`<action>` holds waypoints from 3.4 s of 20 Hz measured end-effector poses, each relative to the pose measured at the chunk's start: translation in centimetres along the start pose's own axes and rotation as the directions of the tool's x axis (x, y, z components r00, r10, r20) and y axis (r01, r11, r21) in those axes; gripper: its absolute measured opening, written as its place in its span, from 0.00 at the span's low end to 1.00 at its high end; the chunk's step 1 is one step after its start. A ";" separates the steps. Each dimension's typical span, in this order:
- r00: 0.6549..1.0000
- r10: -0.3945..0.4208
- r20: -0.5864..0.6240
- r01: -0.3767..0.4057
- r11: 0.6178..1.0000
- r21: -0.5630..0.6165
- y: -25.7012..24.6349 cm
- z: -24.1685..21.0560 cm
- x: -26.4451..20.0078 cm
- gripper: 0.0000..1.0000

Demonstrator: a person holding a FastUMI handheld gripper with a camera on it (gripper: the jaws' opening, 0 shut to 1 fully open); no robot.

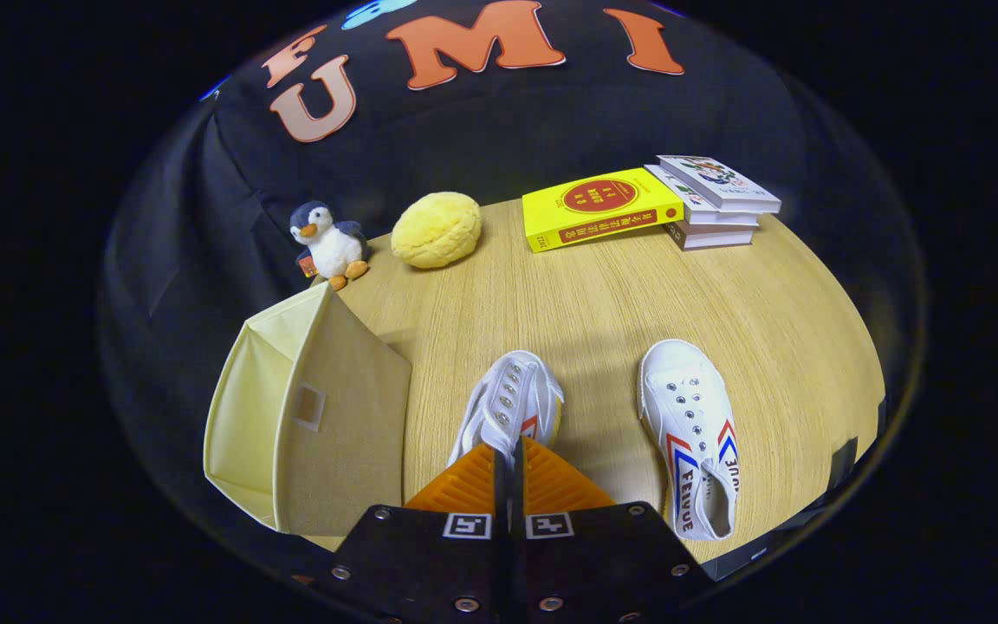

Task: Open the storage box then place both shoes into the box .Put the left shoe in first, then the right shoe, with the right side of both shoes facing outward in a uniform manner.

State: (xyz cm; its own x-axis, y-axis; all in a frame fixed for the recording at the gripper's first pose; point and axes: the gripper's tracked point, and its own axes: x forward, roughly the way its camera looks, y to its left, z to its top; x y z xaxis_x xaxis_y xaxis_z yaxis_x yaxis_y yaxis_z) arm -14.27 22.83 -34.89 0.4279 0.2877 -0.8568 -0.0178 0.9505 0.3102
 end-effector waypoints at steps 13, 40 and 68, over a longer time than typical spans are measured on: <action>0.956 0.218 0.196 -0.202 0.974 -0.100 12.8 11.3 -8.2 0.00; 0.950 0.127 -0.286 -0.185 0.965 -0.185 28.8 -5.7 4.6 0.00; 0.988 -0.100 -0.116 0.095 0.994 -0.051 -8.3 0.0 -5.2 0.93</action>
State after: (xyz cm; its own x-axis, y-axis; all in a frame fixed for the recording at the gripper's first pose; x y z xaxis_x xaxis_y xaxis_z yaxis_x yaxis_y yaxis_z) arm -16.37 13.42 -33.05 0.3202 0.2030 -0.9254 -0.0232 0.9782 0.2065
